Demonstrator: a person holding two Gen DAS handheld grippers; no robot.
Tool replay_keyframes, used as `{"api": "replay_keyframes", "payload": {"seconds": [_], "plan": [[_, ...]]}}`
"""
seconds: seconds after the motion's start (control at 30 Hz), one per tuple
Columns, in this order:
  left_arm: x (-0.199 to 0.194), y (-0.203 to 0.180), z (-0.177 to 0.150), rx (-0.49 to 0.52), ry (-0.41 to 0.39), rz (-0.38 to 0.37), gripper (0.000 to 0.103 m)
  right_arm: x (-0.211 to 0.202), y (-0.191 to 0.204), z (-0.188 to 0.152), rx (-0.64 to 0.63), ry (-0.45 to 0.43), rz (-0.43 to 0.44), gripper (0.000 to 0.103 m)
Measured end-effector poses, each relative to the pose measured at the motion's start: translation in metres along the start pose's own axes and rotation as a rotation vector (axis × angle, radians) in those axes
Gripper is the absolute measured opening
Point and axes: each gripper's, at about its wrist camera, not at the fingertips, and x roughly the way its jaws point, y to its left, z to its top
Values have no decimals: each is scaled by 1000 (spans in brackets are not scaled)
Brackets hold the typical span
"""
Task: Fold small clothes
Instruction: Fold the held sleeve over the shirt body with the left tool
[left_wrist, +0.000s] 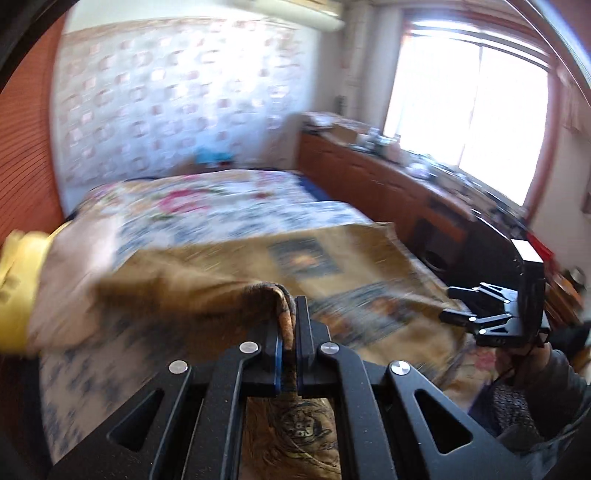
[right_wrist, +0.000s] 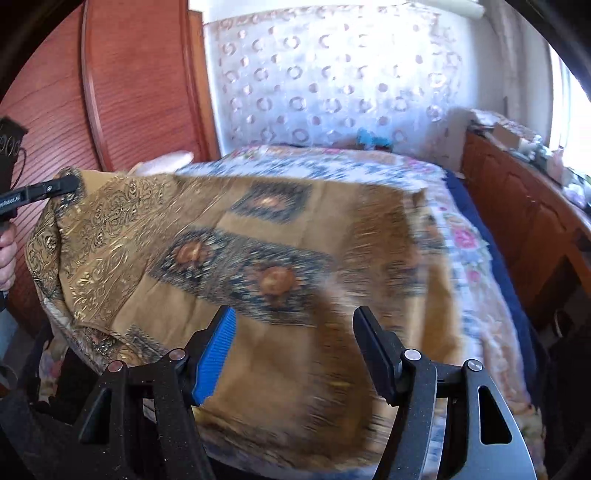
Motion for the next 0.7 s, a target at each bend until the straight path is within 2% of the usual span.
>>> {"api": "replay_keyframes", "payload": {"seconds": [0.17, 0.37, 0.53, 0.7], "plan": [[41, -66, 45, 117, 10, -120, 5, -32, -30, -12, 62, -33, -55, 68], [65, -127, 78, 195, 24, -231, 5, -56, -52, -29, 112, -50, -95, 68], [87, -164, 88, 242, 69, -278, 5, -70, -56, -39, 133, -53, -114, 68], [103, -175, 80, 240, 130, -290, 5, -74, -56, -44, 152, -54, -117, 68]]}}
